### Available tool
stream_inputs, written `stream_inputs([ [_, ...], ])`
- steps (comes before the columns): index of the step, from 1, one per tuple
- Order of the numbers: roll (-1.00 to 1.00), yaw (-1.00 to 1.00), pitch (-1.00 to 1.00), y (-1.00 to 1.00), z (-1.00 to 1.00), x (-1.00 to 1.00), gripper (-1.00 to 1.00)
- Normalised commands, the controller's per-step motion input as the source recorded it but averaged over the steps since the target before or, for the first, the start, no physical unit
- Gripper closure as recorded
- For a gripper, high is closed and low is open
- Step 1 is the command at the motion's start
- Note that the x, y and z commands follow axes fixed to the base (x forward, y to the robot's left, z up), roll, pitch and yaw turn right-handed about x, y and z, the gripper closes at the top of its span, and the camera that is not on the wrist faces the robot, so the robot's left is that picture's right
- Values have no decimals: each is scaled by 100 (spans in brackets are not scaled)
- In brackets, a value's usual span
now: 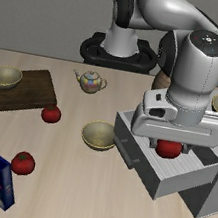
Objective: Pick the tomato in the top layer of the drawer and place it on the porcelain bowl at the top of the cabinet
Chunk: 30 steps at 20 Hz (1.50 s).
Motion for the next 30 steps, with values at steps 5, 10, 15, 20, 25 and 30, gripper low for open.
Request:
stream_inputs([
  [5, 0, 0, 0, 0, 60, 0, 100],
  [10, 0, 0, 0, 0, 100, 0, 100],
  [15, 0, 0, 0, 20, 80, 0, 100],
  [20, 0, 0, 0, 100, 0, 0, 100],
  [25, 0, 0, 0, 80, 0, -20, 100],
  [30, 0, 0, 0, 0, 0, -100, 100],
])
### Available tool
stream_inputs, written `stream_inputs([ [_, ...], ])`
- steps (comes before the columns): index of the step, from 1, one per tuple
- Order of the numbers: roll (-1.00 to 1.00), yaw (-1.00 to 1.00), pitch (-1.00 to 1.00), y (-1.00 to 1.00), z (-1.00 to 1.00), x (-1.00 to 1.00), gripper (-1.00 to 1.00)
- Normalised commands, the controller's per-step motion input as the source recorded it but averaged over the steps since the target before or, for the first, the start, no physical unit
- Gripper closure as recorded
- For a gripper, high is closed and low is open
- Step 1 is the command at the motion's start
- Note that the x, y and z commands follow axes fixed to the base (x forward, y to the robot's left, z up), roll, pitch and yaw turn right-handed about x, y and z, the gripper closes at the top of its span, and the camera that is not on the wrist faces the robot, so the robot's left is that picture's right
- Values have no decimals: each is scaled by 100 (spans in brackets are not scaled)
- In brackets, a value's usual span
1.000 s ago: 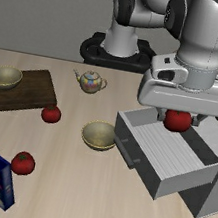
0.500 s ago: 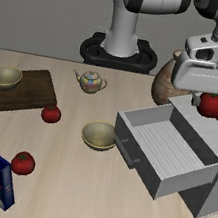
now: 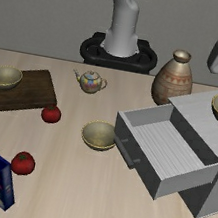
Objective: Pick the tomato in the top layer of the drawer and place it on the porcelain bowl at the top of the cabinet
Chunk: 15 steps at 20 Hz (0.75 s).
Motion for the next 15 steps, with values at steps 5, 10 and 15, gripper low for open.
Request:
stream_inputs([
  [5, 0, 0, 0, 40, 0, 0, -100],
  [10, 0, 0, 0, 0, 0, 0, -100],
  [15, 0, 0, 0, 0, 0, 0, -100],
])
